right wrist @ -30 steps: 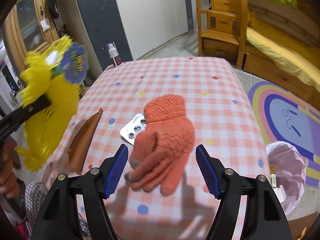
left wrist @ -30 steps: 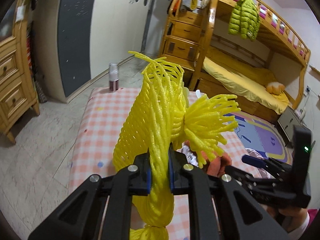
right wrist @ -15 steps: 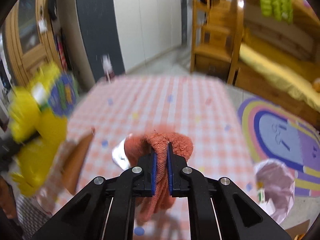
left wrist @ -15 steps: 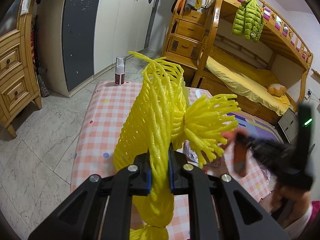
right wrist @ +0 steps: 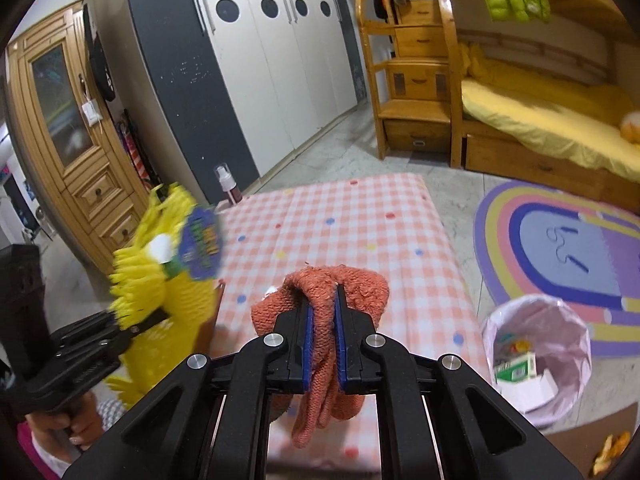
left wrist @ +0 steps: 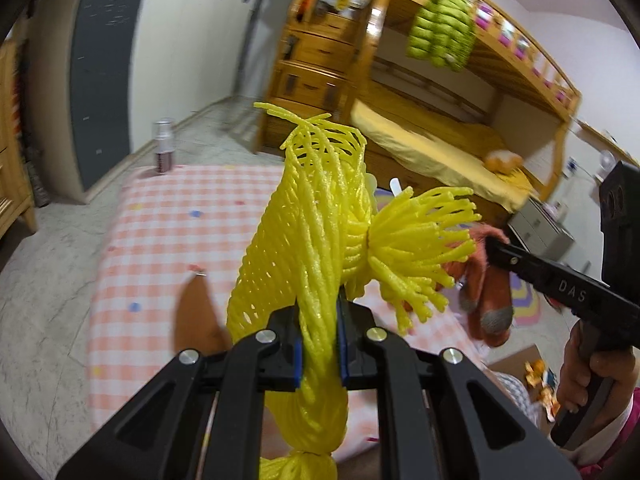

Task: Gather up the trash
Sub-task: 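Carry the foam net and glove over the wastebasket and open both grippers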

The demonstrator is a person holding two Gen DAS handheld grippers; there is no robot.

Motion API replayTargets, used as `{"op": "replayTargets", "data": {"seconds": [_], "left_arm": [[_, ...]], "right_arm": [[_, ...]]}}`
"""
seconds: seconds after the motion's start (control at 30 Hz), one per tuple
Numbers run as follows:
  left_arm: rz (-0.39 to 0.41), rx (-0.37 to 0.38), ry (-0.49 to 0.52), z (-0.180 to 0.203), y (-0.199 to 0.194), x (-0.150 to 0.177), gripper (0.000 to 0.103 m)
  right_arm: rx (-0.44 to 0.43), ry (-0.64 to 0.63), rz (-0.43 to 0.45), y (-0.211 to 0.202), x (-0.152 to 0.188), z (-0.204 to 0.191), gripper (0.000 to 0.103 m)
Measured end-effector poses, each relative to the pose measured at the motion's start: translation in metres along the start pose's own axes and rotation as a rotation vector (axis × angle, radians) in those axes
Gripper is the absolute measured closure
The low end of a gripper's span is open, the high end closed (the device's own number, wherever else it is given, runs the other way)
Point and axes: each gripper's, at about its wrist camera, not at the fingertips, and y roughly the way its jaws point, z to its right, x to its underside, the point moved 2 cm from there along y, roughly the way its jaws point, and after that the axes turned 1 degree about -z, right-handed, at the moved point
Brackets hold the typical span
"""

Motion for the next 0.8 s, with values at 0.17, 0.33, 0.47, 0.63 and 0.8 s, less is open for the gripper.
{"op": "replayTargets", "data": {"seconds": [0.17,0.33,0.47,0.63,0.8], "left_arm": [[-0.05,0.058,0.076,0.045,0.019,0.009,0.093],[-0.094,0.102,0.154,0.085,0.042,0.016,0.093],[-0.121,0.147,0.216,0.12,0.06,0.018,0.093],[-0.146,0.211,0.302,0.167,0.084,0.017,0.093],[-0.177,0.256,0.347,0.204,0.115,0.011,0.093]], "right_arm": [[0.044,0.023,0.017,-0.024,0.015,0.023,0.094],[0.132,0.088,0.05,-0.044,0.024,0.063,0.094],[0.195,0.144,0.065,-0.056,0.038,0.094,0.093],[0.283,0.207,0.075,-0.07,0.052,0.136,0.093],[0.366,0.278,0.06,-0.068,0.062,0.187,0.093]]}}
